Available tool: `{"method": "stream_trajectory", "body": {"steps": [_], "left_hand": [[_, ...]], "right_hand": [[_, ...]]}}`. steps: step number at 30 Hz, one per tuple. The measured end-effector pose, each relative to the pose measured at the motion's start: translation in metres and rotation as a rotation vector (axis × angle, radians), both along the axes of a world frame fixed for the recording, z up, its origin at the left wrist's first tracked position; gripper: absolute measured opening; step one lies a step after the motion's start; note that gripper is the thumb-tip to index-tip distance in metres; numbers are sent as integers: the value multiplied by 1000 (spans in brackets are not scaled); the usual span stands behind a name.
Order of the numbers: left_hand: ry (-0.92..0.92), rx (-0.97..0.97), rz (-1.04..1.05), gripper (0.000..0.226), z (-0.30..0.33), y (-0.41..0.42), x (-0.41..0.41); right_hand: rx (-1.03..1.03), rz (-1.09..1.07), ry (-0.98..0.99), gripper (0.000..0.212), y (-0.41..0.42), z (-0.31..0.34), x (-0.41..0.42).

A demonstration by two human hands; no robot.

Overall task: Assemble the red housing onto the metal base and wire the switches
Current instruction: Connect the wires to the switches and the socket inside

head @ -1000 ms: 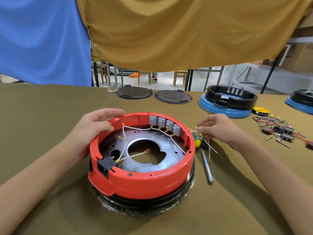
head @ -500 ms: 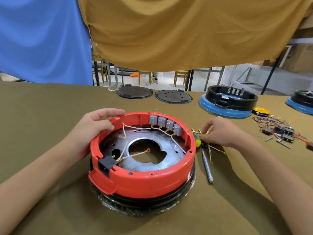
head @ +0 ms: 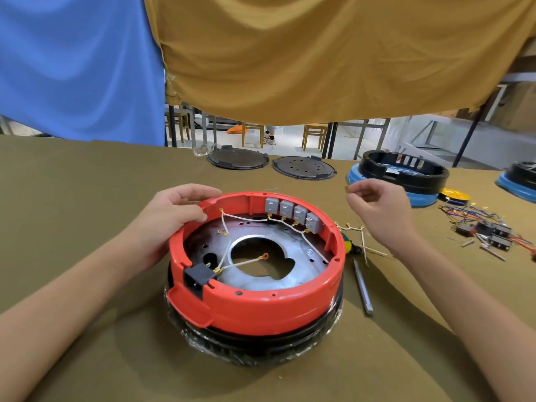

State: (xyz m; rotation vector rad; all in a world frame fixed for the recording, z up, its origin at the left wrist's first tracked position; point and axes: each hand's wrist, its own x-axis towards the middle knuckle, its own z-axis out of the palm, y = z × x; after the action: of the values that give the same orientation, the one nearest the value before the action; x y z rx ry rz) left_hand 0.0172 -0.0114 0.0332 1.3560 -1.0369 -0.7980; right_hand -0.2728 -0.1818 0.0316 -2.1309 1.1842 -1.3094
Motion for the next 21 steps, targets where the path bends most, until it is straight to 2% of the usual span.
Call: {"method": "stream_trajectory", "body": {"steps": [3,6,10,13,18,21], "left_hand": [[-9,2,-11,44,0,-1,1],[0,12,-24,42,1,-1,3],[6,29,-79,35,4,1,4],[-6,64,-156,32,8,4,5],[-166,251,-202,34,14,6,12],[-226,237,-182,37,16,7,13]], "right_hand": [[-16,8,5,7,0,-3,1],[-125,56,-31,8,8,2,2],[-291,144,43,13,25,6,12],[-232,242,-10,16,36,10,21],[-42,357,-37,13,47,16,23],[18,406,-65,13,52,25,23]]}}
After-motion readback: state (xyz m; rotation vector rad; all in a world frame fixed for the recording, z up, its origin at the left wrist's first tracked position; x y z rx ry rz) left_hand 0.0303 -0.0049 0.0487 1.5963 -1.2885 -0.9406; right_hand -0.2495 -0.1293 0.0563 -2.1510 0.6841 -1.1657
